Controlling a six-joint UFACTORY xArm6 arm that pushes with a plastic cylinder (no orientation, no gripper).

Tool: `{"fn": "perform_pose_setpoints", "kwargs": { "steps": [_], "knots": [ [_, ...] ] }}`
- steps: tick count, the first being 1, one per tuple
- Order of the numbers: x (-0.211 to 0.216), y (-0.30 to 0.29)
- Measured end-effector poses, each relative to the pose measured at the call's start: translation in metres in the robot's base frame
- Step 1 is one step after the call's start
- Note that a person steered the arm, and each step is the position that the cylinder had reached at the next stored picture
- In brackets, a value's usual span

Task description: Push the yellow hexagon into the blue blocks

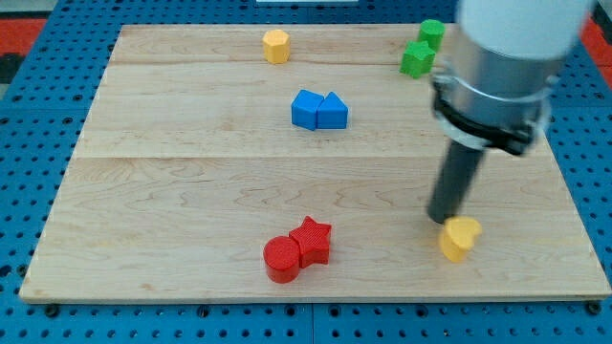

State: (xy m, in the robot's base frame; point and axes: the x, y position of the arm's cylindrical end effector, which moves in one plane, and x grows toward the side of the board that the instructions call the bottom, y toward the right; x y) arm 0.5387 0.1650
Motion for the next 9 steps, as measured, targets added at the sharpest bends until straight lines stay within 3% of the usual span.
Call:
{"fn": "perform_pose_setpoints", "kwargs": {
  "steps": [1,2,3,4,7,8,9],
  "knots": [
    [-0.026,-0.020],
    [-0.113,-0.069],
    [-0.189,-0.078],
    [-0.205,-0.121],
    [-0.238,-0.343],
    [-0.303,-0.338],
    [-0.322,-0.310]
  ]
}}
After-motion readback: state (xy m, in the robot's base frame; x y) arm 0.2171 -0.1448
